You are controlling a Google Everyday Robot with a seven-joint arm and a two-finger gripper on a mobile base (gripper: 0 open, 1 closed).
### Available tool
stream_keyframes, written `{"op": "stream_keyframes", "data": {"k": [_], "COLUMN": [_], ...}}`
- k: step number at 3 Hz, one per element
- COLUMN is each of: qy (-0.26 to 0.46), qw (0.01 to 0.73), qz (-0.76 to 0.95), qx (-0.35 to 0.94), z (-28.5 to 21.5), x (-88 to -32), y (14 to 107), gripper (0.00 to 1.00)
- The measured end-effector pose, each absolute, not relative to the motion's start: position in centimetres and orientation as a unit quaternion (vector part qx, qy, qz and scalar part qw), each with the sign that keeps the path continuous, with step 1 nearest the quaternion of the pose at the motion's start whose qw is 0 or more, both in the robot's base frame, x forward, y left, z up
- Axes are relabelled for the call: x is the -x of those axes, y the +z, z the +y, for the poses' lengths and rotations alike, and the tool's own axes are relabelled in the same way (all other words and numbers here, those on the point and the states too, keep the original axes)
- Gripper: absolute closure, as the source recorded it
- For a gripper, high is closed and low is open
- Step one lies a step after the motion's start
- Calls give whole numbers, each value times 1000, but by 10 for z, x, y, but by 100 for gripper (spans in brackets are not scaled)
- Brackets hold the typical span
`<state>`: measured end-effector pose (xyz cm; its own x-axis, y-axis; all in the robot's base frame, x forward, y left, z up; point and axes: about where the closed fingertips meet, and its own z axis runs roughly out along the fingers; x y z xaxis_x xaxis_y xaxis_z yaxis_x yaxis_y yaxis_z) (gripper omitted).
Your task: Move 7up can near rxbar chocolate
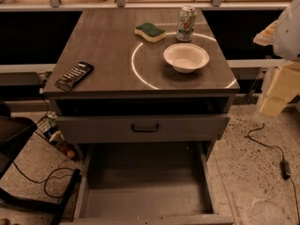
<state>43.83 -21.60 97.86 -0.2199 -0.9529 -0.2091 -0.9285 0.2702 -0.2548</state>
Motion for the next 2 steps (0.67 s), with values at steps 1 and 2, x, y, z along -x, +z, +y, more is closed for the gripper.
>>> {"op": "stream_keyframes", "data": {"k": [1, 2], "qy": [-37, -27], "qw": [163, 196], "qz": [780, 792], "qx": [603, 577], "z": [-216, -220], "x": [-438, -456], "y": [979, 976], "gripper": [0, 0]}}
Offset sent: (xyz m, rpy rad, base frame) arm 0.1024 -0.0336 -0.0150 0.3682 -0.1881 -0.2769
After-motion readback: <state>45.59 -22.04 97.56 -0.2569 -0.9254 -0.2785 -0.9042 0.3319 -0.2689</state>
